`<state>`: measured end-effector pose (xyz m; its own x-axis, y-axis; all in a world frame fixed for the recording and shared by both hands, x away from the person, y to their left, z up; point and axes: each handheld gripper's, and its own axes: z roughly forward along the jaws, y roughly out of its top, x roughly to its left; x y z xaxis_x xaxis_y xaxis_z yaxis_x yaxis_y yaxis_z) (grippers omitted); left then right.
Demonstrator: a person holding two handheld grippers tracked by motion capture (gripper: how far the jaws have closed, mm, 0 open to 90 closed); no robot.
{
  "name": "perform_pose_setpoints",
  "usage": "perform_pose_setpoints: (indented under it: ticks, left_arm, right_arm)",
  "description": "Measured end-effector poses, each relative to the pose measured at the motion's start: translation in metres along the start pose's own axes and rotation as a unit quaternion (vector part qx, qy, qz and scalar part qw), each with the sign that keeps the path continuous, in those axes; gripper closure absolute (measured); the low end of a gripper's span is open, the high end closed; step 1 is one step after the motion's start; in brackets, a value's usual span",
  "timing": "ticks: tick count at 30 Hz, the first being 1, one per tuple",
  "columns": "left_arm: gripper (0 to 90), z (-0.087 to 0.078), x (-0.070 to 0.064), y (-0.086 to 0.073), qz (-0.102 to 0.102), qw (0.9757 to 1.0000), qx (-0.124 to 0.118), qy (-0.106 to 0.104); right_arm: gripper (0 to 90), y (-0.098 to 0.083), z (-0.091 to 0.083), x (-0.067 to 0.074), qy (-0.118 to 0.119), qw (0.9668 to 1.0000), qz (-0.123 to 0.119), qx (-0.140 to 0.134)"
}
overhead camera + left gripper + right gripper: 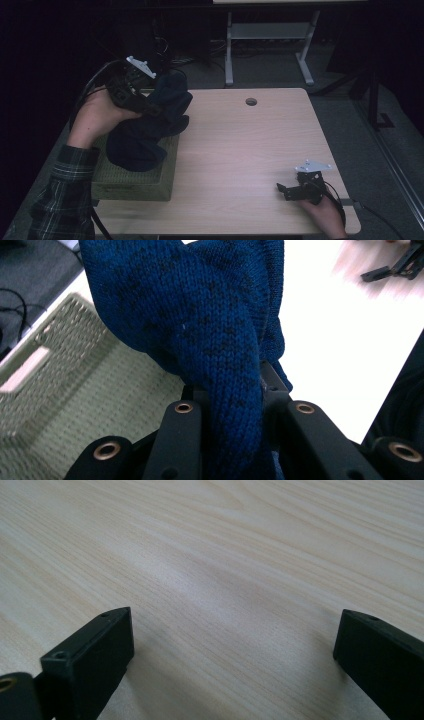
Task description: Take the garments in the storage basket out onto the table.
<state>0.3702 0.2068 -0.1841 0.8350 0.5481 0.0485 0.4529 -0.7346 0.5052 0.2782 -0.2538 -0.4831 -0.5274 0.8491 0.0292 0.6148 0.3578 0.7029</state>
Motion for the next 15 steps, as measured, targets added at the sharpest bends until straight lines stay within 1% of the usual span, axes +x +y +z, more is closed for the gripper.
perform_pose_setpoints:
  ticks: [3, 5, 6, 11, 15]
  left_arm:
    - [76.2, 0.003, -0.005, 0.008, 0.008, 1.0, -0.002, -0.005]
    - [76.2, 0.006, -0.009, 0.016, 0.011, 0.9998, -0.008, -0.013]
    - [76.2, 0.006, -0.009, 0.016, 0.011, 0.9998, -0.008, -0.013]
    - [76.2, 0.014, -0.015, 0.028, 0.02, 0.9995, -0.014, -0.02]
    - [76.2, 0.02, -0.02, 0.037, 0.026, 0.9993, -0.014, -0.024]
  right_arm:
    - [2.5, 0.0, 0.0, 0.0, 0.0, 1.0, 0.0, 0.0]
    - [2.5, 0.0, 0.0, 0.0, 0.0, 1.0, 0.0, 0.0]
    - [2.5, 0.0, 0.0, 0.0, 0.0, 1.0, 0.0, 0.0]
    - [2.5, 0.0, 0.0, 0.0, 0.0, 1.0, 0.0, 0.0]
    - [2.4, 0.0, 0.0, 0.0, 0.0, 1.0, 0.0, 0.001]
